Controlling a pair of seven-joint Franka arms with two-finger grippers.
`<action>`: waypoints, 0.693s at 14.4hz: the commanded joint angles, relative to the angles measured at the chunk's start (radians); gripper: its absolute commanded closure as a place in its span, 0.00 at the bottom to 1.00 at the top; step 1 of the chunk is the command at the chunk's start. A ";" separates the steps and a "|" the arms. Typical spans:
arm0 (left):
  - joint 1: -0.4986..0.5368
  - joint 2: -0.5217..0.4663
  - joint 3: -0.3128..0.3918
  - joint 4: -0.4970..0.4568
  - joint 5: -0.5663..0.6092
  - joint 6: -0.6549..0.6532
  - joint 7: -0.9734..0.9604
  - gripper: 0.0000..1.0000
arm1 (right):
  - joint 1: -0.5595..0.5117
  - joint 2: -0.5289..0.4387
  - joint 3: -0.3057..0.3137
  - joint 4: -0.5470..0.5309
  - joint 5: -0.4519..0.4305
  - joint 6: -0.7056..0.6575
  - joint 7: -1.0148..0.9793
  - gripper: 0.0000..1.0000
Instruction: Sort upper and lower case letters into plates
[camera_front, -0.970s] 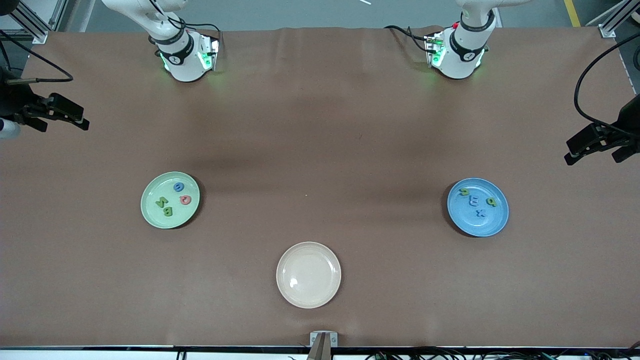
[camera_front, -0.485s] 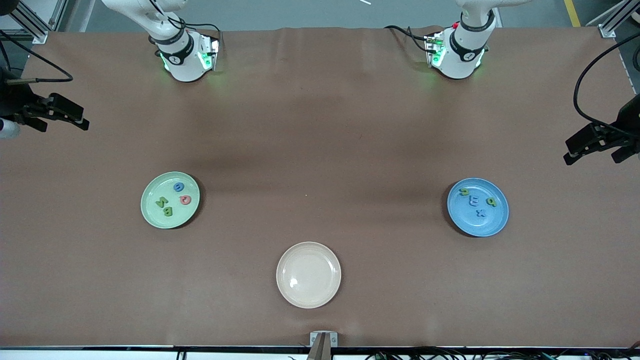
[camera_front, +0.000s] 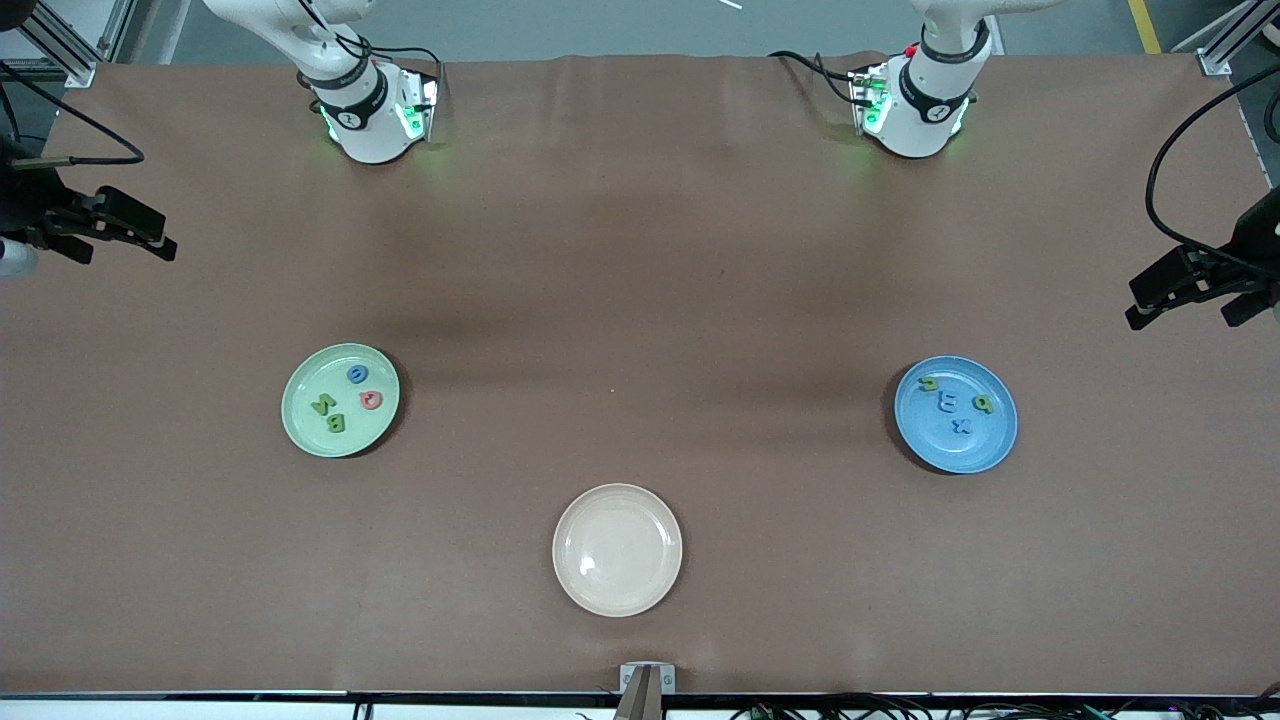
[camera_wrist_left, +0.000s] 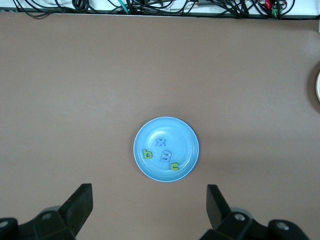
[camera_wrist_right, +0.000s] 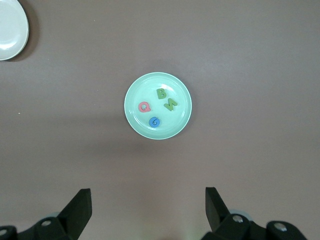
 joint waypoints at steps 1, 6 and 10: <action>0.004 0.001 -0.005 0.009 -0.006 -0.012 0.011 0.00 | -0.008 -0.004 0.001 0.002 0.012 0.000 -0.008 0.00; -0.005 -0.004 -0.021 0.009 -0.014 -0.109 0.014 0.00 | -0.008 -0.004 0.001 0.002 0.012 -0.001 -0.008 0.00; -0.003 -0.004 -0.033 0.009 -0.020 -0.164 0.014 0.00 | -0.008 -0.004 0.001 0.002 0.012 -0.001 -0.008 0.00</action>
